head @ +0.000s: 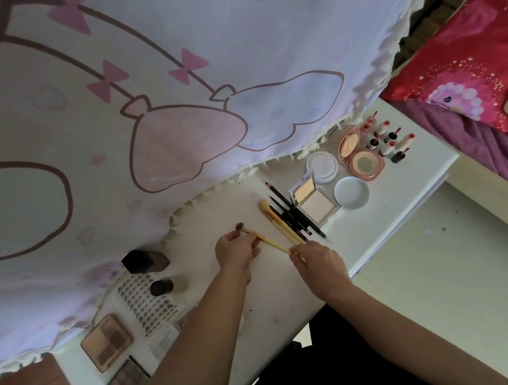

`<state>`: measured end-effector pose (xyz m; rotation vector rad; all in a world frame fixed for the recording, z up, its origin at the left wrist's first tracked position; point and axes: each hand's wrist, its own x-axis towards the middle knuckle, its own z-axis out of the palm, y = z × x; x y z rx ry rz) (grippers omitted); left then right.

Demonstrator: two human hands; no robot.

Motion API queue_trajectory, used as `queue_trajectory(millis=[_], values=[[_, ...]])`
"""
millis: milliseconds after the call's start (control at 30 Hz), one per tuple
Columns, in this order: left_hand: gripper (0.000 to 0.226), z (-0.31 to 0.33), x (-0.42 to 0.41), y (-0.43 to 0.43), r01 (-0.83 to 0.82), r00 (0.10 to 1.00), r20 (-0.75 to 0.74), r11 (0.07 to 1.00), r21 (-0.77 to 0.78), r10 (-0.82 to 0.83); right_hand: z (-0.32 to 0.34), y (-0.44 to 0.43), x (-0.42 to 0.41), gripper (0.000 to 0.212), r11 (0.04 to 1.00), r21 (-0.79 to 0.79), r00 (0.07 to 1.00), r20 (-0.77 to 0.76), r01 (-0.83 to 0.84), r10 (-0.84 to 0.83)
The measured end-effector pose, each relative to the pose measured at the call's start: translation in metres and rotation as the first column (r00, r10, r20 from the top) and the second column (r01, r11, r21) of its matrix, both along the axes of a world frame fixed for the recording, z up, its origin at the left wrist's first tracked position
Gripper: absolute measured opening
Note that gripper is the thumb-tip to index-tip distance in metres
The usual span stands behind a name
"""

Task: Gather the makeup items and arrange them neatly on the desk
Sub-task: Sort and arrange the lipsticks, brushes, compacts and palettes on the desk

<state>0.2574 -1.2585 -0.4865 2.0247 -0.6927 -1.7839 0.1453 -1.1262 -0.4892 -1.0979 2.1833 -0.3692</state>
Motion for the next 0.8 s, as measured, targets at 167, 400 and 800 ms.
queue_trajectory(millis=[167, 400, 800], values=[[0.041, -0.006, -0.021, -0.008, 0.013, 0.999, 0.045, 0.999, -0.036, -0.011, -0.001, -0.006, -0.009, 0.024, 0.999, 0.051, 0.999, -0.049, -0.012, 0.014], [0.034, -0.013, -0.028, -0.008, 0.106, 0.982, 0.165, 0.992, -0.068, -0.093, -0.008, -0.003, -0.008, 0.019, 0.992, 0.116, 0.998, -0.033, -0.049, 0.054], [0.025, -0.004, -0.016, -0.002, 0.352, 0.921, 0.225, 0.926, -0.135, -0.317, -0.005, 0.002, -0.017, 0.018, 0.992, 0.078, 0.995, -0.006, 0.098, -0.098]])
